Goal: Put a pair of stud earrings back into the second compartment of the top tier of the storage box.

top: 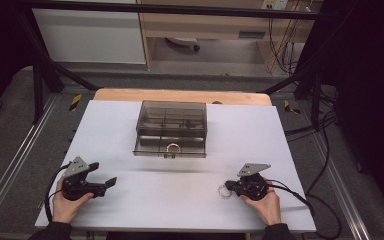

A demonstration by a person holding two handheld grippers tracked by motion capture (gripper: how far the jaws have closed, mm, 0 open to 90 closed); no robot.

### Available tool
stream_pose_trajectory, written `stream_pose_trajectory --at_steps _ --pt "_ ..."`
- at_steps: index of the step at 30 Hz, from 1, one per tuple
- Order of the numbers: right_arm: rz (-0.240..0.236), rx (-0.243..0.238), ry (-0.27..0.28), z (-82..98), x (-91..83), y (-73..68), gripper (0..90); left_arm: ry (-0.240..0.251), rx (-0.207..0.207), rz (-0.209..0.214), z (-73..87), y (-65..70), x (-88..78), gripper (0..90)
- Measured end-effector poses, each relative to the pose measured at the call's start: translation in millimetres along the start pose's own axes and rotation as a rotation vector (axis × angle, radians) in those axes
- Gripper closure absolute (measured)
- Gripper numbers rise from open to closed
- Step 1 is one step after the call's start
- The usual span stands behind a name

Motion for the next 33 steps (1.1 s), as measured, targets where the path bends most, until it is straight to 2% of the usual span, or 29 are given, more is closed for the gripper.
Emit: stream_pose_trajectory --at_steps 14,33 --pt "-0.011 0.033 0.040 -7.7 -10.5 0.6 87.4 0.000 0.001 0.000 -0.4 0.2 0.0 7.8" --pt "0.010 0.057 0.104 -25.4 -31.6 5.7 87.4 -0.001 0.000 -0.001 -0.1 0.3 0.5 7.9"
Point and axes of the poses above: each handheld gripper's, and its own axes: x roughly forward along the jaws, z roughly out of its underside, y roughly to its right, the point moved 10 cm from there along x, roughly forward along the jaws, and after that the axes turned 4 degrees about z, right-handed, at the moved point
